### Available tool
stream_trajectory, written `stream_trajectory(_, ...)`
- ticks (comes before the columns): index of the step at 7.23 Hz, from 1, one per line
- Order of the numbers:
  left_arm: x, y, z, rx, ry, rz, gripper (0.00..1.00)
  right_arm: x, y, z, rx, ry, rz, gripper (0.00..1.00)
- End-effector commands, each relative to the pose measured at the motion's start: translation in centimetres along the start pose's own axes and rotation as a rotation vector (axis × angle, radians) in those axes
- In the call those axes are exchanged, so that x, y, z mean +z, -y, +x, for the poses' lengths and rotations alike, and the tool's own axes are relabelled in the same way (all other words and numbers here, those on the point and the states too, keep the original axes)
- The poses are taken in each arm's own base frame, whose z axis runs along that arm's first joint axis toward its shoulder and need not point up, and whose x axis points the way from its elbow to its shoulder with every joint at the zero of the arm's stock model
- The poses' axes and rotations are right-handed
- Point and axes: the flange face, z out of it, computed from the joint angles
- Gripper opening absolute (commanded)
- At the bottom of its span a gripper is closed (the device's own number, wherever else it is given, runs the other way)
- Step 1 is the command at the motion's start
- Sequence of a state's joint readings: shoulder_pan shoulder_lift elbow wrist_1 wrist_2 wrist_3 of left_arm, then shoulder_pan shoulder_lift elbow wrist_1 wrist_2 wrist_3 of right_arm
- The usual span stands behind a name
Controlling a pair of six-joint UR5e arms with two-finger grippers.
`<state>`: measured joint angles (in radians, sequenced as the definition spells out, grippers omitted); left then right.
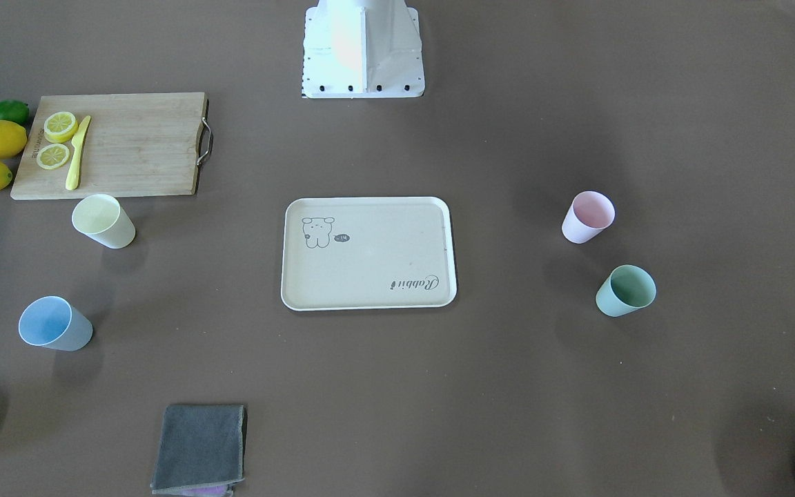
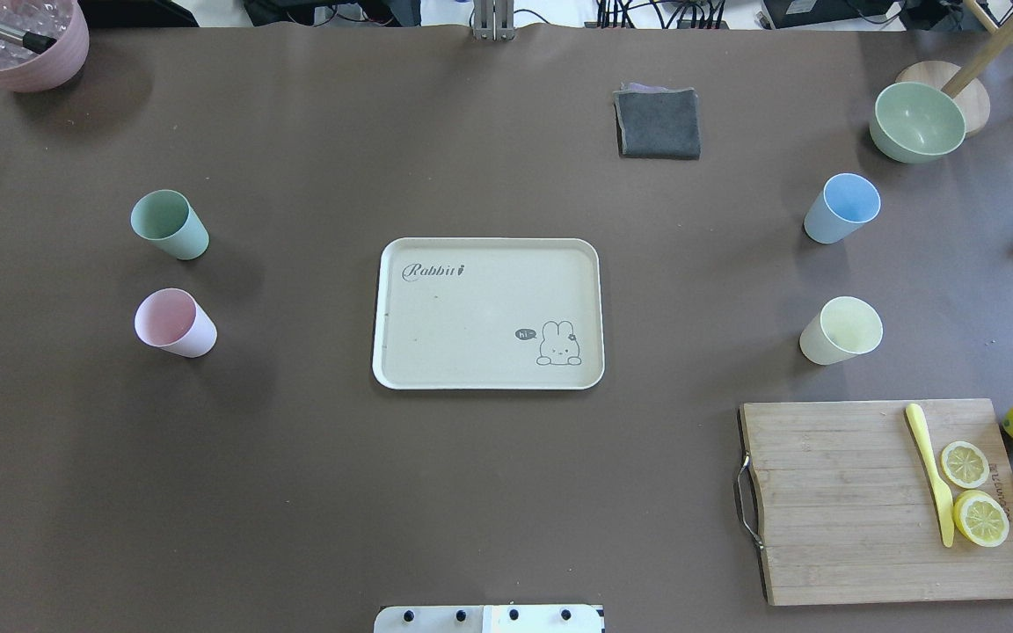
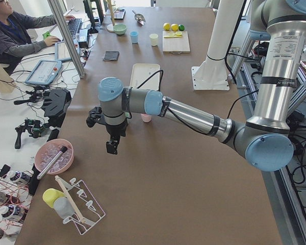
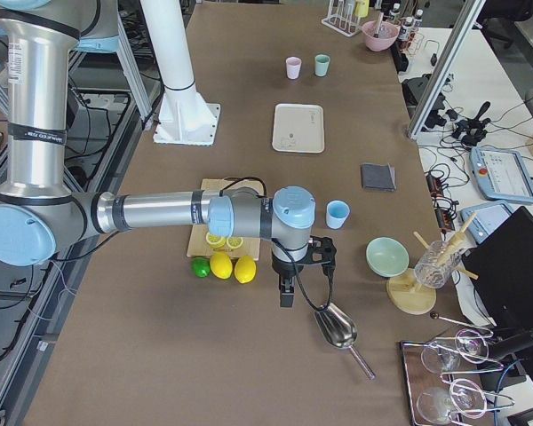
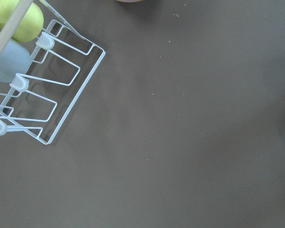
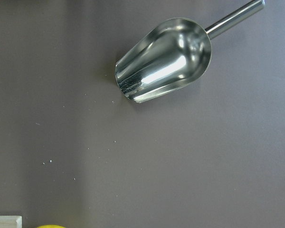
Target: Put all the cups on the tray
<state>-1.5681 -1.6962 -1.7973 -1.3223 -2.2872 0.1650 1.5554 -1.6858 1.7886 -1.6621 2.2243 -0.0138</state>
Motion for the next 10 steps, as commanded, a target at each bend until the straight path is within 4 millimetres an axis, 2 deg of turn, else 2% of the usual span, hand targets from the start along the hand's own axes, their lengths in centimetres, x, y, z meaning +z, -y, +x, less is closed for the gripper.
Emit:
stream_trajectory(1,-1.1,0.3,1.0,0.024,0.004,0.023,0.98,-0.1,0.0,-0.1,-0.001,0.001,0.001,1.00)
stream_trajectory(3,-2.3,0.7,2.2,0.078,0.013,0.081,0.98,-0.7,0.9,-0.6,-0.013,-0.002,0.014,1.00)
stream_trajectory(4,-2.4,1.8,2.4,0.118,0.019,0.128,0.98,-1.6,1.8,-1.3,-0.030,-0.002,0.036,1.00)
stream_trajectory(6,-3.7,4.3,3.1,0.189,0.031,0.209,0.98,-5.2,3.2,-3.9,-0.080,-0.006,0.111,1.00)
stream_trajectory(7,-4.4,5.2,3.7,0.228,0.048,0.248,0.98,-7.7,4.1,-5.6,-0.111,-0.011,0.165,1.00)
stream_trajectory(9,-3.8,6.2,3.4,0.222,0.026,0.254,0.98,-9.6,4.2,-5.1,-0.039,0.049,0.213,1.00)
stream_trajectory(10,-4.1,6.8,4.5,0.155,-0.061,0.266,0.98,-10.0,3.1,-4.7,-0.012,0.054,0.225,1.00)
